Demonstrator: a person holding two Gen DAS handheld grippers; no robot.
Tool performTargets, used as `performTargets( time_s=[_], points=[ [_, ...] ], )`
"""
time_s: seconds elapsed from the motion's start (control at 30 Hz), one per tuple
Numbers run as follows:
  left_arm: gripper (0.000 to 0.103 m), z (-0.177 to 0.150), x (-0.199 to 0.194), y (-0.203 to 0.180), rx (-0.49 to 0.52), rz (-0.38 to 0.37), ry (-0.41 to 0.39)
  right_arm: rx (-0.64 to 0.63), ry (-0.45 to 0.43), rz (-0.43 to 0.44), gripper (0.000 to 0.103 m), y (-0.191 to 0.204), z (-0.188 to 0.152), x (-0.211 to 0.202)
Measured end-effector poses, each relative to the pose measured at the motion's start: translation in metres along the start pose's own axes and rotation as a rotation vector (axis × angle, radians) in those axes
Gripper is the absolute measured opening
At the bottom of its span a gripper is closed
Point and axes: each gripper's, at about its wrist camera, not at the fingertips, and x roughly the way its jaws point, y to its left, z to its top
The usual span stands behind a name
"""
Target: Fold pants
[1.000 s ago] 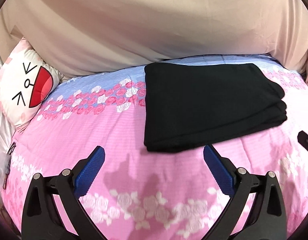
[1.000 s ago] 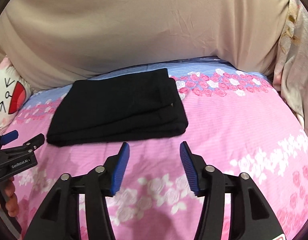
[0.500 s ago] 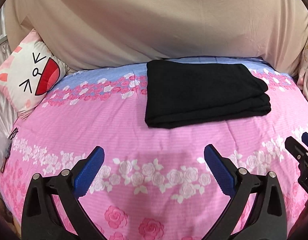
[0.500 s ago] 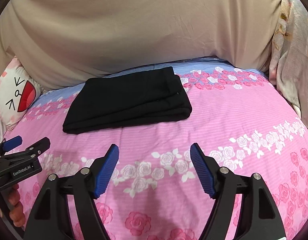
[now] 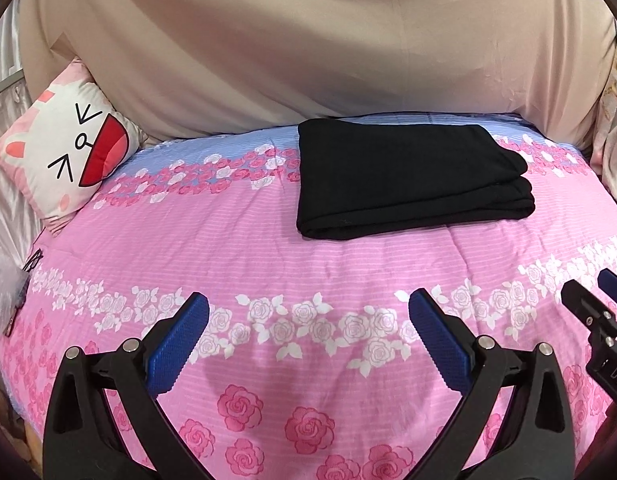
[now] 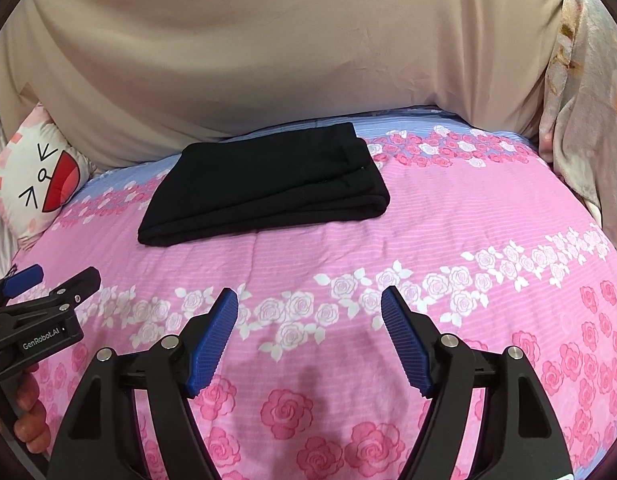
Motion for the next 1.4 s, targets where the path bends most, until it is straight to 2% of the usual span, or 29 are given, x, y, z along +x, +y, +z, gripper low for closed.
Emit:
performTargets(
  time_s=[0.67, 0.87, 1.4],
  points=[
    [0.098, -0.014, -0.014, -0.002, 0.005, -0.006, -0.006, 0.004, -0.003, -0.006, 0.072, 0.006, -0.008, -0.009],
    [0.098, -0.017, -0.014, 0.000, -0.024, -0.061, 0.007, 0.007, -0.002, -0.008, 0.072, 0.008, -0.009, -0.009],
    [0.098, -0.022, -0.016, -0.009, 0.032, -0.053, 0.010, -0.007, 0.006, -0.002, 0.072, 0.010, -0.010, -0.008]
  ],
)
